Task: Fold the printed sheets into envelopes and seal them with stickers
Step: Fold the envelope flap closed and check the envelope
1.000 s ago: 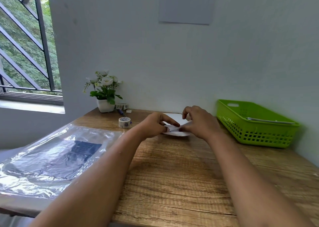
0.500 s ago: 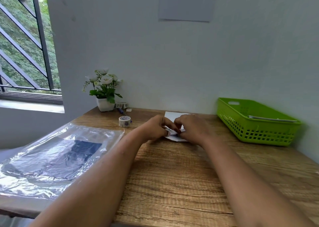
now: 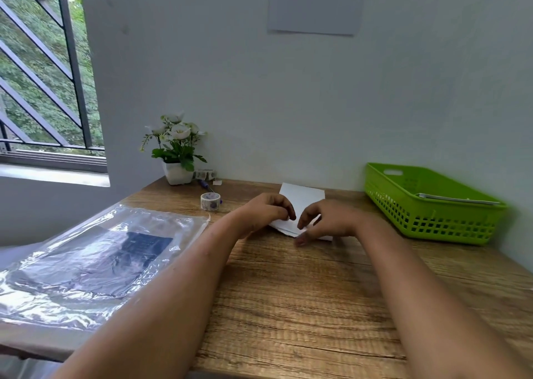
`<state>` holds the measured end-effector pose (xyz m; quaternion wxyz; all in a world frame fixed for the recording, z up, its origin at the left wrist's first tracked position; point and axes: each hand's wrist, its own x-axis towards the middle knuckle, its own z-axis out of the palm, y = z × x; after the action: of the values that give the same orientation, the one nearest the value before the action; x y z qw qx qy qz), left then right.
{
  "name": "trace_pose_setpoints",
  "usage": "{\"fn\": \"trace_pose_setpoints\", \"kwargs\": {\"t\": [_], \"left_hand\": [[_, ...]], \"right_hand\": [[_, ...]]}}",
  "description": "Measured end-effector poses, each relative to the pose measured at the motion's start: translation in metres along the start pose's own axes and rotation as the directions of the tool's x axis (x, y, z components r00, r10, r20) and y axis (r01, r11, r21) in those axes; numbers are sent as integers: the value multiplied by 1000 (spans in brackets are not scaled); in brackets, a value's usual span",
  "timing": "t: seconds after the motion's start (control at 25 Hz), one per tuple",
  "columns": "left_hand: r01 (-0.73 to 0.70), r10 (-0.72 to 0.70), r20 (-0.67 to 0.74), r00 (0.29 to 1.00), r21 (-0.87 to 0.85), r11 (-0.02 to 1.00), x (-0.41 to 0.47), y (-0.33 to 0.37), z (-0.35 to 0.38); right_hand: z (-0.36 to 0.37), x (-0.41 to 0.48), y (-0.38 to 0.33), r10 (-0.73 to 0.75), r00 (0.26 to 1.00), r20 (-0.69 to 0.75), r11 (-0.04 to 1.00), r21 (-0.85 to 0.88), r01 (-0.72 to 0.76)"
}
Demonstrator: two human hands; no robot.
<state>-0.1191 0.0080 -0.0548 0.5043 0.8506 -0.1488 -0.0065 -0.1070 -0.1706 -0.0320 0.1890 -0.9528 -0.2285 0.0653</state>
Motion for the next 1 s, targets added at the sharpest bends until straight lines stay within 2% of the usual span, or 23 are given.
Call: {"fn": "trace_pose_setpoints", "kwargs": {"t": [0.08, 0.16, 0.24, 0.36, 0.48, 0.6, 0.72, 0.88, 1.0], "left_hand": [[42, -44, 37, 998, 73, 996, -1, 2, -3], [73, -95, 82, 992, 243, 967, -3, 3, -7], [96, -118, 37, 992, 368, 925, -7, 3, -4], [59, -36, -70, 997, 367, 928, -5, -6, 0], [-25, 44, -47, 998, 353, 935, 2, -12, -1], [-25, 27, -2, 1000, 339, 941, 8, -14, -2], [-29, 42, -29, 999, 353, 935, 11, -16, 1], [-84, 106, -32, 994, 402, 912, 10, -17, 3], [-56, 85, -51, 995, 419, 906, 9, -16, 4]], "right_hand": [[-2, -1, 2, -20, 1000, 16, 1000, 13, 19], [-3, -1, -1, -47, 999, 12, 999, -22, 47], [-2, -2, -3, -57, 998, -23, 994, -99, 55], [8, 9, 2, -51, 997, -62, 997, -69, 46], [1, 14, 4, -27, 1000, -7, 999, -32, 27], [-6, 18, 8, -14, 997, 78, 999, 48, 10], [-9, 19, 8, -39, 995, 89, 995, 94, 30], [-4, 19, 7, -97, 993, 72, 995, 21, 96], [-4, 16, 4, -91, 993, 77, 996, 2, 91]]}}
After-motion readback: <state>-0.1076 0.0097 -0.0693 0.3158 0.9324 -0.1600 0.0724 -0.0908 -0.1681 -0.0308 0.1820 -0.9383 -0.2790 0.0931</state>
